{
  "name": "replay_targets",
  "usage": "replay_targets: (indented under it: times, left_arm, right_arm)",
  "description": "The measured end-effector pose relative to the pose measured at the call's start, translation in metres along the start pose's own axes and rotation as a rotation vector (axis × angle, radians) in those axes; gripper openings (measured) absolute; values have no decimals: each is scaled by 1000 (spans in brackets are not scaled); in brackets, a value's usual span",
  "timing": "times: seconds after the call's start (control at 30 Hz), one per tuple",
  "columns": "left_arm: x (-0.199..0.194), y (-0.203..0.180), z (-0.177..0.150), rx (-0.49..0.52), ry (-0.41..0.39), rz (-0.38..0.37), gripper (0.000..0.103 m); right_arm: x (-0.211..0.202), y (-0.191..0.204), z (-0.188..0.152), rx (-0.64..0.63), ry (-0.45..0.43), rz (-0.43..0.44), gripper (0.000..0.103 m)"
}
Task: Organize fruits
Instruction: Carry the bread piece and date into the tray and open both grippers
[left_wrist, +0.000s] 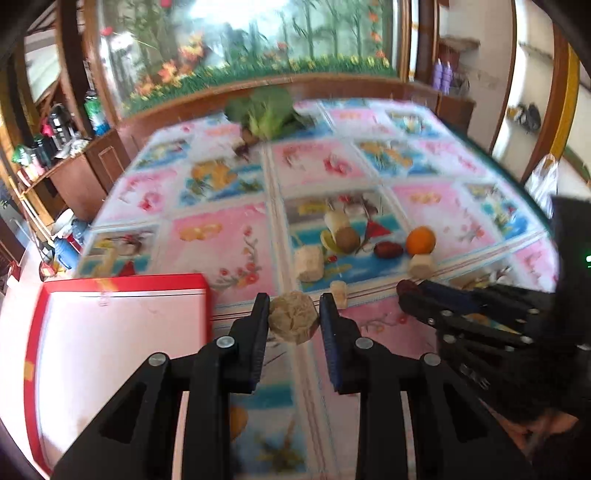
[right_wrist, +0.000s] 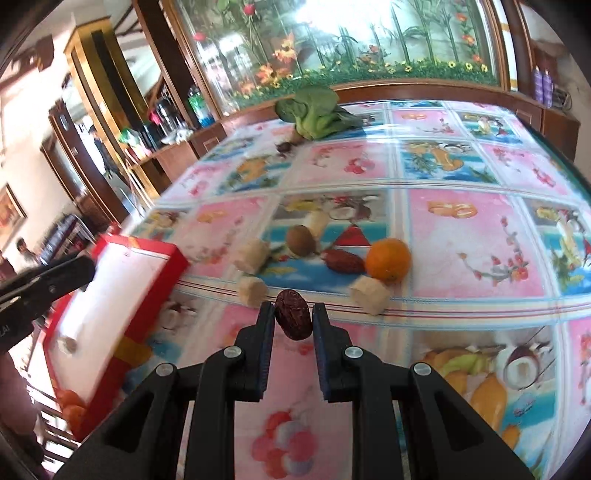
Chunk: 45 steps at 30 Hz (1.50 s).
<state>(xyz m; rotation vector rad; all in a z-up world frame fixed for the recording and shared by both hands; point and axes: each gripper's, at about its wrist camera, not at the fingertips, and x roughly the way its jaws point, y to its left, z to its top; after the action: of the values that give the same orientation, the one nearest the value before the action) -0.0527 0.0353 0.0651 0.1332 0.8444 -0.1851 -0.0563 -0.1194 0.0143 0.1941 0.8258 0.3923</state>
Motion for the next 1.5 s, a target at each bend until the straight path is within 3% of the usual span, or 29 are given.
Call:
replay_targets:
  times: [0.1, 0.2, 0.37, 0.53, 0.77, 1.03, 1.13, 1.2, 1.23, 1.27, 1.33, 1.5]
  left_arm:
    - [-32, 24, -8, -63, -57, 12, 29]
    - [-55, 56, -20, -116, -93, 73, 29]
    - [-69, 119, -46, -216, -80, 162, 29]
    - [-65, 173, -69, -315, -45, 243, 29]
    - [-58, 216, -91, -382, 8, 293, 29]
    - [-39, 236, -113, -411, 82, 319, 29]
    - [-35, 236, -118, -414, 104, 330, 30]
    - [-34, 233, -119, -401, 111, 357, 30]
    - [-33, 233, -119, -396, 120, 367, 39]
    - [-32, 232, -119, -395, 129, 384, 55]
    - [-38, 227, -119, -385, 110, 434, 68]
    - [-61, 208, -112, -327, 36, 505, 79]
  right_arm:
    - [0, 19, 1, 11, -15, 50, 19]
    - [7, 55, 9, -22, -6, 115, 19]
    - [33, 129, 25, -125, 40, 196, 19]
    - [82, 181, 29, -164, 145, 200, 19]
    - [121, 212, 23, -200, 263, 174, 19]
    - [127, 224, 11, -243, 297, 121, 20]
    - [121, 225, 11, -270, 302, 96, 33]
    - [109, 223, 11, -275, 260, 104, 37]
    - [103, 220, 12, -277, 234, 111, 37]
    - [93, 216, 13, -279, 210, 119, 38]
    - [78, 208, 14, -281, 169, 122, 40]
    - [47, 185, 17, -247, 92, 111, 45]
